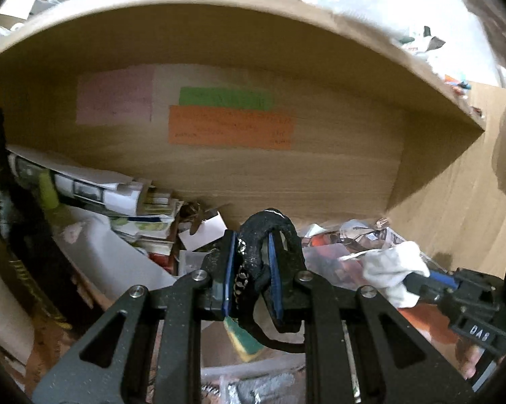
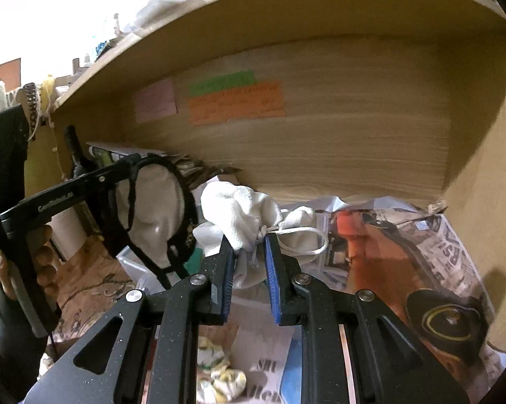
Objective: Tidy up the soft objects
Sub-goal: 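Lower the eye mask and white cloth into the clear bin and release both, then grasp the black beaded bracelet with the left tool while the right tool grasps the floral cloth, then move the bracelet and floral cloth over the bin and open both tools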
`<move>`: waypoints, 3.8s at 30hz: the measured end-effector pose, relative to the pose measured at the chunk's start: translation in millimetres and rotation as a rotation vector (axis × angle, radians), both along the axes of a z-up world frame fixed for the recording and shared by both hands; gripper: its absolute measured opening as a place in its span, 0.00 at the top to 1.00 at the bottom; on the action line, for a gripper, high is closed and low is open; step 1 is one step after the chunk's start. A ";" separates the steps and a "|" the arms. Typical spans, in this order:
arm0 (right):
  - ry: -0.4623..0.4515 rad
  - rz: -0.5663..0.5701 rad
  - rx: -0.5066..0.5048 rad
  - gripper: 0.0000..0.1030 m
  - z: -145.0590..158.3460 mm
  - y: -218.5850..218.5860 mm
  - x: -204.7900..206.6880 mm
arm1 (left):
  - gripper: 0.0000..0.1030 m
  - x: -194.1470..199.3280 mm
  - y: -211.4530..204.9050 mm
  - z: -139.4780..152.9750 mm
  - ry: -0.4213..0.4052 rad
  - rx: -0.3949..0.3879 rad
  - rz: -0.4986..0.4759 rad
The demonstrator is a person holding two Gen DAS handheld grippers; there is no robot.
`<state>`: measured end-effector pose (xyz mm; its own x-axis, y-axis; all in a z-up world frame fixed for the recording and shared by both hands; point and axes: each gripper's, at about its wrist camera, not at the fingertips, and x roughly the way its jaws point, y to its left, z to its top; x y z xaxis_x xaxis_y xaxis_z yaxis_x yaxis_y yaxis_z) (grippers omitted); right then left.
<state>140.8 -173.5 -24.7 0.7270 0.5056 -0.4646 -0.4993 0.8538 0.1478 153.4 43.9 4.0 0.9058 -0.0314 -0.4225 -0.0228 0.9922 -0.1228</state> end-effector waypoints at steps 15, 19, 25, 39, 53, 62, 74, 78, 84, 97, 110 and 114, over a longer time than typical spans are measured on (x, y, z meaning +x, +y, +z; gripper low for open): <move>0.149 0.026 -0.103 0.84 -47.9 31.5 48.1 | 0.82 63.8 -27.0 -75.1 0.263 0.056 -0.073; 0.190 0.032 -0.135 0.84 -59.4 36.1 57.3 | 0.77 62.2 -24.5 -81.4 0.295 0.064 -0.071; 0.193 0.026 -0.157 0.78 -59.8 37.1 57.3 | 0.51 57.3 -19.0 -81.2 0.302 0.039 -0.064; 0.095 0.000 -0.119 0.33 -27.9 27.1 34.2 | 0.20 -1.6 -12.5 -34.5 0.172 0.038 -0.056; 0.016 0.009 -0.091 0.17 -8.4 12.8 -16.6 | 0.01 -75.6 9.9 -36.7 0.162 0.070 0.016; 0.129 0.039 -0.126 0.17 -46.9 12.9 -31.3 | 0.01 -79.4 35.8 -81.3 0.306 0.046 0.078; 0.305 0.099 -0.156 0.17 -90.0 19.6 -33.3 | 0.36 -71.1 38.6 -121.8 0.448 0.008 0.028; 0.327 0.121 -0.187 0.17 -97.3 26.5 -32.7 | 0.61 -65.3 36.0 -128.5 0.478 -0.011 -0.004; 0.312 0.134 -0.230 0.32 -101.8 35.0 -33.9 | 0.84 -63.8 32.2 -128.9 0.475 -0.025 -0.038; 0.260 0.134 -0.194 0.87 -92.2 28.3 -37.6 | 0.93 -86.1 28.9 -87.6 0.359 -0.025 -0.025; 0.095 0.074 -0.091 0.88 -36.3 12.7 -40.4 | 0.93 -87.0 22.2 -20.2 0.153 0.027 -0.016; 0.041 0.069 -0.074 0.88 -20.2 12.8 -33.7 | 0.93 -75.3 17.7 -8.6 0.114 0.049 -0.019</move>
<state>107.1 -160.6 -44.9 0.6712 0.5169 -0.5313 -0.5518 0.8270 0.1076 78.1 61.5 -4.6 0.8510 -0.0249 -0.5245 -0.0153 0.9973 -0.0722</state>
